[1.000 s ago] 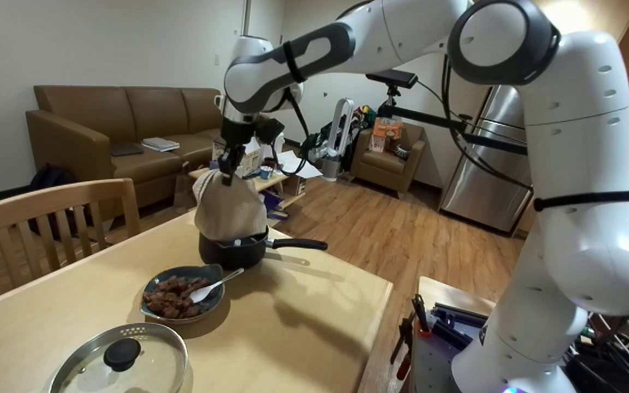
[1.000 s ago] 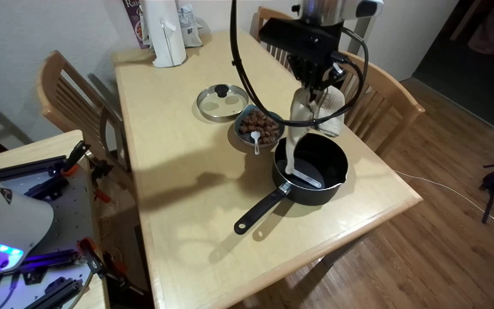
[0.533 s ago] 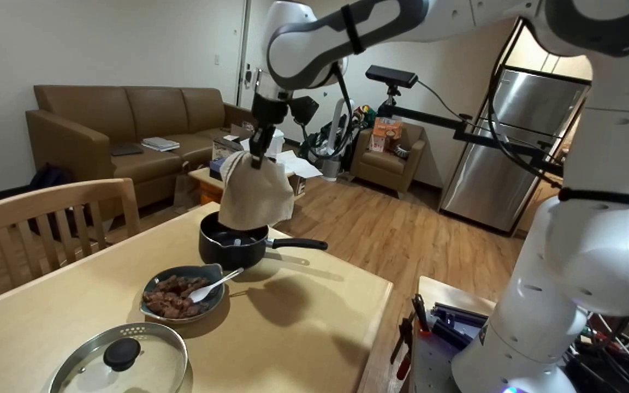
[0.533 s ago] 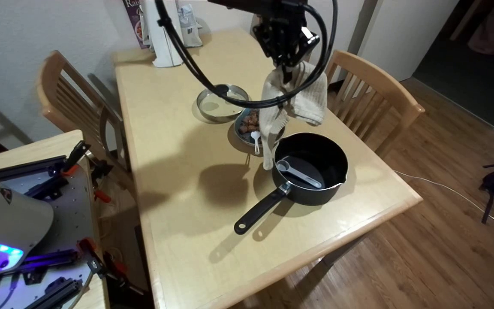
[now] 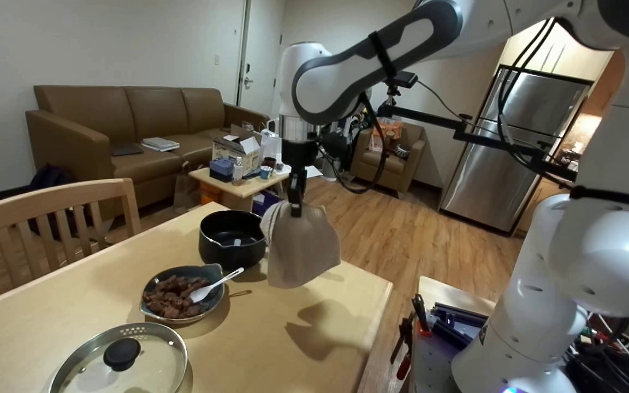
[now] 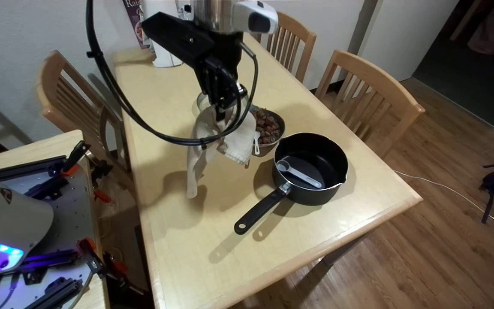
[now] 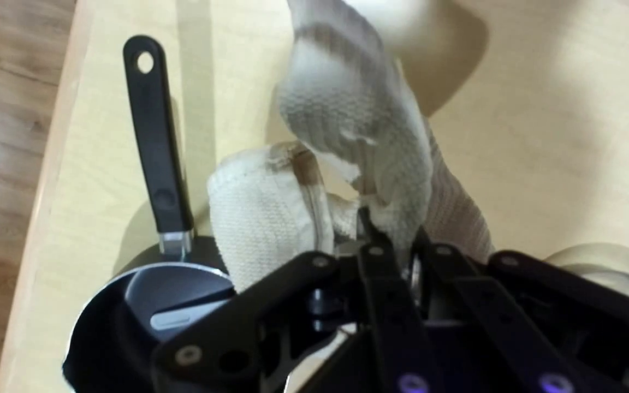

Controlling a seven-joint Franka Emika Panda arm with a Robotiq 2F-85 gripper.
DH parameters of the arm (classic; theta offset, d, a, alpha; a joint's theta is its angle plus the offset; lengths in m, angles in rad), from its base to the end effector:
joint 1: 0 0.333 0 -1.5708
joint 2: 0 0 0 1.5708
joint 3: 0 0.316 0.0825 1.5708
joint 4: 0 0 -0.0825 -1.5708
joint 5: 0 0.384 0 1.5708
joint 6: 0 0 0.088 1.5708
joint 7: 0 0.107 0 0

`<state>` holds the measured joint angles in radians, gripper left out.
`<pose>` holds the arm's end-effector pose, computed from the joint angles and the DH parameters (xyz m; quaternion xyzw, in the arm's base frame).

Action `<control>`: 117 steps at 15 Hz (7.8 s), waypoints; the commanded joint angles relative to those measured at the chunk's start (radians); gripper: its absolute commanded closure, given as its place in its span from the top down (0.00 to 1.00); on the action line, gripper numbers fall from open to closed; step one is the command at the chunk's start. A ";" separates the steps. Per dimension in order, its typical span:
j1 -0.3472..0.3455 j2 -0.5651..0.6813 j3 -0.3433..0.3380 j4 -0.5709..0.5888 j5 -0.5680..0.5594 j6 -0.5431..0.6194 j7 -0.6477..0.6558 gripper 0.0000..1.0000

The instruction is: Take the towel out of the pot and put it on the table

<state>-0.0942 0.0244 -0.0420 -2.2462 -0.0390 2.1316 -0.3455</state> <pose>0.5045 -0.0708 0.3446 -0.9907 -0.1156 0.0713 0.0008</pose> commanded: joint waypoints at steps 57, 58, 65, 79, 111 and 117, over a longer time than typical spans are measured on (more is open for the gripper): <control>-0.081 0.191 0.040 -0.218 0.467 0.213 -0.468 0.71; -0.080 0.201 0.041 -0.199 0.462 0.205 -0.473 0.79; -0.061 0.246 0.026 -0.131 0.326 0.161 -0.402 1.00; -0.028 0.328 0.027 -0.051 0.045 -0.038 -0.405 1.00; 0.036 0.395 0.101 -0.251 -0.343 0.477 -0.395 1.00; 0.091 0.325 0.043 -0.313 -0.433 0.563 -0.293 1.00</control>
<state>-0.0349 0.4065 0.0370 -2.4997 -0.4178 2.6385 -0.7148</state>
